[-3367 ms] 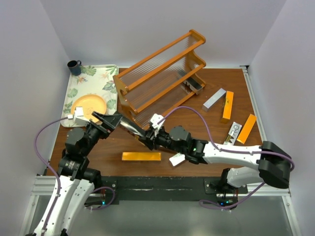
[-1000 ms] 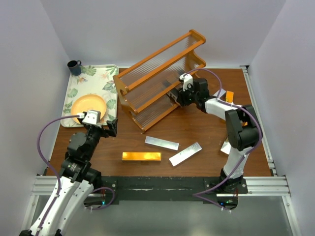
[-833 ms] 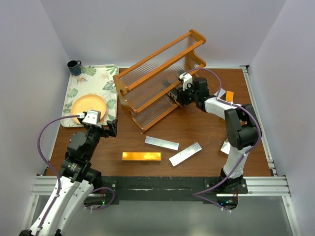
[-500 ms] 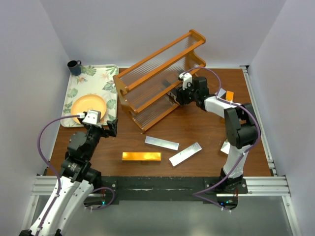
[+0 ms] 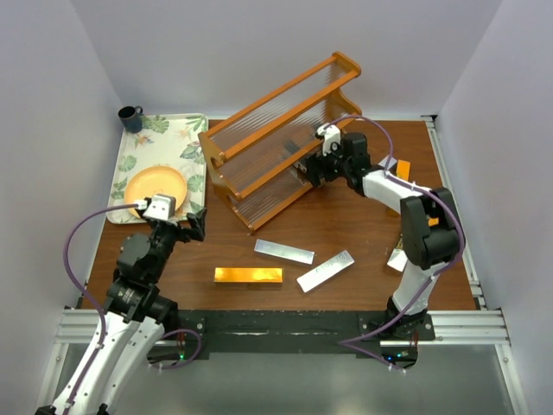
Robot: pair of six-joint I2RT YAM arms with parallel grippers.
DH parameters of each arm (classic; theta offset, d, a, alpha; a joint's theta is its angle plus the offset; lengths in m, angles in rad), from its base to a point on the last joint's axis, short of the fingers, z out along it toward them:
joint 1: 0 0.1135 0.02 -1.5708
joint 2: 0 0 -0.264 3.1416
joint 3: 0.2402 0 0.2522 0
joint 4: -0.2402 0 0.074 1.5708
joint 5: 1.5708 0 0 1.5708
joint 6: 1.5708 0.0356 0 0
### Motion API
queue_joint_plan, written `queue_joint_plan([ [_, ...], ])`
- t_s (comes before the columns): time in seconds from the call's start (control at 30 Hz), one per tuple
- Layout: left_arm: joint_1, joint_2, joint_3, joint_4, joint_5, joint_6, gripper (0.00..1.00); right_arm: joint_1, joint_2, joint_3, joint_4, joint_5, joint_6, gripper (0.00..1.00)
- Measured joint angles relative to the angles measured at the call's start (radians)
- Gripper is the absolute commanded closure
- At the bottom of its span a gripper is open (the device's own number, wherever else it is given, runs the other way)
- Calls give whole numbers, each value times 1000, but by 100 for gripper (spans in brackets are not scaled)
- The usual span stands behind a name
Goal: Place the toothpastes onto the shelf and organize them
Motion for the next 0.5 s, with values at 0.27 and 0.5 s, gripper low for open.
queue_joint_plan([
  [0.27, -17, -71, -11, 3, -23, -1, 0, 0, -296, -135, -63, 159, 94, 2],
  [0.5, -69, -141, -15, 3, -71, -1, 0, 0, -544, -222, -236, 436, 277, 2],
])
